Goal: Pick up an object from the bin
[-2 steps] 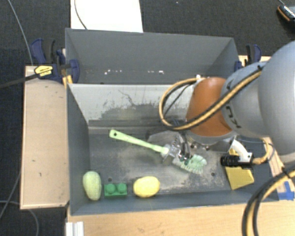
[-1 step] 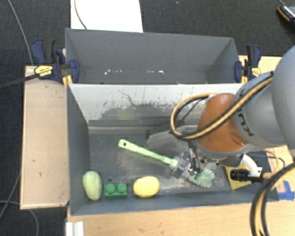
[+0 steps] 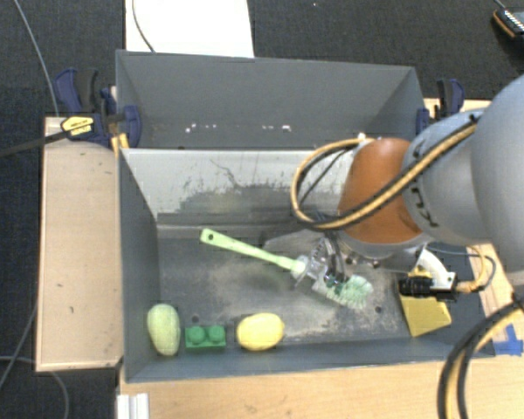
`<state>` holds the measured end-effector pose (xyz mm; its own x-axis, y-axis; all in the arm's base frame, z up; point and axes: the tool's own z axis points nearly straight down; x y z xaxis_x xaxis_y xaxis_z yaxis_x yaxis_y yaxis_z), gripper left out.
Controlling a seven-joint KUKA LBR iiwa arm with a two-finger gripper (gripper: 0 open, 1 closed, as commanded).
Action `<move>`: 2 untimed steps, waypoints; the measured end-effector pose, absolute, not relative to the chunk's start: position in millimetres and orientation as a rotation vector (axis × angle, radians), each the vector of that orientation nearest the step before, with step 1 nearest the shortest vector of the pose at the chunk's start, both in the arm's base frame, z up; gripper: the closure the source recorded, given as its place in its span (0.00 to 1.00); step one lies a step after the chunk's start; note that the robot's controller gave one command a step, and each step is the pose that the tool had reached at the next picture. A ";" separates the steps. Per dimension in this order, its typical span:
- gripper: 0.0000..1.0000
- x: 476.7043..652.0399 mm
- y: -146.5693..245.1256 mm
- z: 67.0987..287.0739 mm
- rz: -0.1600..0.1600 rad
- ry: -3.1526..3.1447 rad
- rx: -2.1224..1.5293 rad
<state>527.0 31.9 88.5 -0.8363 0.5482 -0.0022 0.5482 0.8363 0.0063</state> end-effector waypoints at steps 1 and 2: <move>1.00 492.7 1.5 202.0 -0.003 3.027 0.882; 1.00 516.3 21.2 165.8 0.004 3.013 0.898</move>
Offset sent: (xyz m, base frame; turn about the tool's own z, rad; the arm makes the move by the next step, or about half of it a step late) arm -0.0042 -0.0032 0.0536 0.0053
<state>516.3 21.2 165.8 -0.8368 0.5475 0.0030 0.5475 0.8368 0.0018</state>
